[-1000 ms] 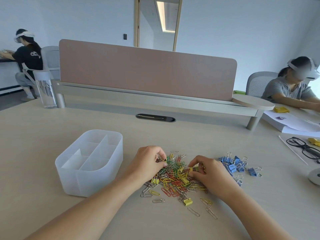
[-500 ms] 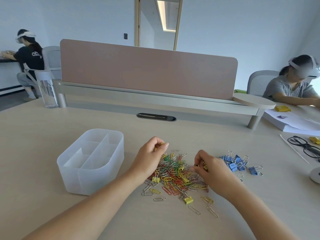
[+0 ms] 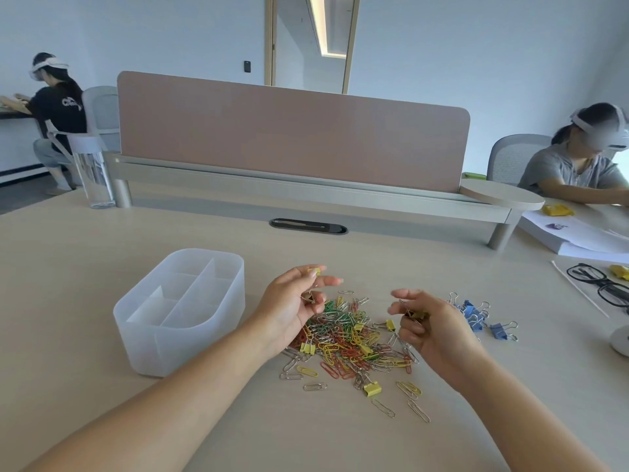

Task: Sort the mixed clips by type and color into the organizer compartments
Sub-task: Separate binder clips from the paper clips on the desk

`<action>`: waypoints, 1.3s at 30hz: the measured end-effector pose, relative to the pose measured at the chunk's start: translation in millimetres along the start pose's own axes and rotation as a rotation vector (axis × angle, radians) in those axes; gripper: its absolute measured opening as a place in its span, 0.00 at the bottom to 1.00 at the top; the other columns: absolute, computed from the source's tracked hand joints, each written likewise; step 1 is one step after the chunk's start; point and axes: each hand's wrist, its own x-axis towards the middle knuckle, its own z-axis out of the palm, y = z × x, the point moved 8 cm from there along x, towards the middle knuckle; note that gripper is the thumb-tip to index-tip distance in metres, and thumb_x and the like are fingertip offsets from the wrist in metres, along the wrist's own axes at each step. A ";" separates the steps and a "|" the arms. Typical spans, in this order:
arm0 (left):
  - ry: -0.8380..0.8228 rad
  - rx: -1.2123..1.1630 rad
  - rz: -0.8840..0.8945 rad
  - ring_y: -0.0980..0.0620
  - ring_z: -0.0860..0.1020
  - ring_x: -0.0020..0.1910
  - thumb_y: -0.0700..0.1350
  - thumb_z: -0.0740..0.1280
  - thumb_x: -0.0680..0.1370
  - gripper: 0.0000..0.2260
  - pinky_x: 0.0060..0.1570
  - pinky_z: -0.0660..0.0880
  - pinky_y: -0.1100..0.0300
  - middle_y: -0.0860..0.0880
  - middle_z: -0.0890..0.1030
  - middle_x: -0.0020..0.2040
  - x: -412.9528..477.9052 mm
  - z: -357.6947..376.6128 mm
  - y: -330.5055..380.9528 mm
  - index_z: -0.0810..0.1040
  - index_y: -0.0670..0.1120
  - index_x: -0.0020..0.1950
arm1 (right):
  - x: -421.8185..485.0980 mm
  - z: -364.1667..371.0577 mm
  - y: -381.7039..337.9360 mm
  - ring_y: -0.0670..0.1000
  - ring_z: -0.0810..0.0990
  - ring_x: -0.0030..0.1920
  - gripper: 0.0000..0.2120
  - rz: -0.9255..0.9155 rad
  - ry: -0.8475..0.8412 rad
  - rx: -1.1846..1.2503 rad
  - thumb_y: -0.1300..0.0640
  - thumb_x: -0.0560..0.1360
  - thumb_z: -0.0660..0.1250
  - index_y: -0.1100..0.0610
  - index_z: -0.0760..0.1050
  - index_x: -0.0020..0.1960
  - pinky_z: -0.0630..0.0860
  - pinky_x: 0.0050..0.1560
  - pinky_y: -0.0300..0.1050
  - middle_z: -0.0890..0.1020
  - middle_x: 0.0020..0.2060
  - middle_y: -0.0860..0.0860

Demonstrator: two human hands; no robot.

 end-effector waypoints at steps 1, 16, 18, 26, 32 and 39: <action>-0.002 0.017 0.003 0.51 0.70 0.31 0.37 0.58 0.82 0.09 0.28 0.68 0.62 0.39 0.83 0.46 0.0 -0.1 -0.1 0.76 0.36 0.57 | 0.2 0.2 0.9 0.47 0.59 0.25 0.08 0.003 0.004 -0.026 0.67 0.77 0.56 0.65 0.75 0.48 0.57 0.24 0.38 0.77 0.34 0.58; -0.033 1.361 0.587 0.55 0.68 0.25 0.51 0.58 0.82 0.11 0.27 0.65 0.57 0.52 0.71 0.28 -20.0 27.0 16.3 0.67 0.52 0.41 | -7.6 -6.1 -32.7 0.43 0.71 0.28 0.03 -0.410 0.130 -1.301 0.49 0.76 0.69 0.44 0.82 0.47 0.67 0.30 0.38 0.75 0.31 0.47; -0.058 1.464 0.584 0.57 0.67 0.27 0.48 0.57 0.83 0.07 0.28 0.61 0.59 0.55 0.69 0.30 -20.7 31.6 9.8 0.68 0.52 0.46 | -7.1 -8.5 -26.6 0.42 0.72 0.31 0.07 -0.347 0.118 -1.334 0.48 0.76 0.69 0.43 0.82 0.53 0.66 0.31 0.35 0.75 0.32 0.46; 0.007 1.675 0.590 0.59 0.74 0.41 0.65 0.59 0.78 0.16 0.35 0.70 0.62 0.60 0.79 0.50 -21.3 41.4 7.0 0.78 0.55 0.50 | -10.0 5.2 -19.8 0.40 0.73 0.26 0.06 -0.299 0.057 -1.364 0.51 0.72 0.74 0.47 0.80 0.48 0.65 0.24 0.30 0.75 0.29 0.45; 0.017 1.638 0.575 0.61 0.72 0.41 0.64 0.63 0.76 0.14 0.35 0.67 0.63 0.60 0.80 0.50 -20.2 44.2 4.0 0.80 0.56 0.51 | -9.5 2.7 -19.4 0.43 0.75 0.27 0.10 -0.291 0.094 -1.326 0.54 0.71 0.74 0.48 0.72 0.44 0.68 0.25 0.34 0.80 0.31 0.48; 0.017 1.425 0.561 0.56 0.77 0.38 0.59 0.67 0.76 0.08 0.36 0.76 0.57 0.56 0.80 0.39 -18.7 37.1 4.1 0.78 0.55 0.44 | -11.9 5.5 -16.3 0.39 0.73 0.21 0.07 -0.279 0.081 -1.316 0.58 0.74 0.70 0.50 0.72 0.42 0.64 0.21 0.32 0.78 0.28 0.47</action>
